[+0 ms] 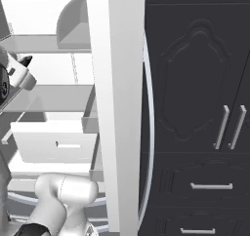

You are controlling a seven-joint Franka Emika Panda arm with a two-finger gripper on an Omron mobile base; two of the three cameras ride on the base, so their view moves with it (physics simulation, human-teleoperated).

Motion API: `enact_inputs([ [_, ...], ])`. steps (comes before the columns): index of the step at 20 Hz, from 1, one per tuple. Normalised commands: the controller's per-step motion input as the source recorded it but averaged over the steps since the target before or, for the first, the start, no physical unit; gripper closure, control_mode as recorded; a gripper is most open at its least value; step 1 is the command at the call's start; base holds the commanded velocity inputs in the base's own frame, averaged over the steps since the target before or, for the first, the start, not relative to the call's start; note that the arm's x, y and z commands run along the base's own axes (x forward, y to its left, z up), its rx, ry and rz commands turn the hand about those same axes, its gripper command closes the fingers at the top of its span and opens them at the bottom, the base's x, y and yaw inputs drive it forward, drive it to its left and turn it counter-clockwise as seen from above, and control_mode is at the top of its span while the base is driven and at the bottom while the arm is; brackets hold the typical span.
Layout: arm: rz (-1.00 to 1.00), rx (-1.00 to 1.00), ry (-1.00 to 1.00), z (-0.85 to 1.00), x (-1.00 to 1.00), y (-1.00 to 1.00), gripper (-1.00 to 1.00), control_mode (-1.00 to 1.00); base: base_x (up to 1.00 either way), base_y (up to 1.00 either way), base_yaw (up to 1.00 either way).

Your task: Gather the squash and lime from the fridge and place them on a tray on the dining counter. Then gather the fish and steak from the fridge and place them on the other tray.

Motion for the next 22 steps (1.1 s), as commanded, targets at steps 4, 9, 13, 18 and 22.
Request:
enact_inputs([
  [4,0.25,0.03,0.00,0.04,-0.54,-0.18,1.00,-1.00,0.00,0.00,0.00],
  [9,0.21,0.01,0.00,0.16,-0.67,-0.04,1.00,-1.00,0.00,0.00,0.00],
  [13,0.17,0.00,0.00,0.15,-0.71,0.00,1.00,-1.00,0.00,0.00,0.00],
  [18,0.13,0.00,-0.03,0.10,-0.76,-0.13,1.00,-1.00,0.00,0.00,0.00],
  [22,0.11,0.00,-0.04,0.07,-0.74,-0.16,1.00,-1.00,0.00,0.00,0.00],
])
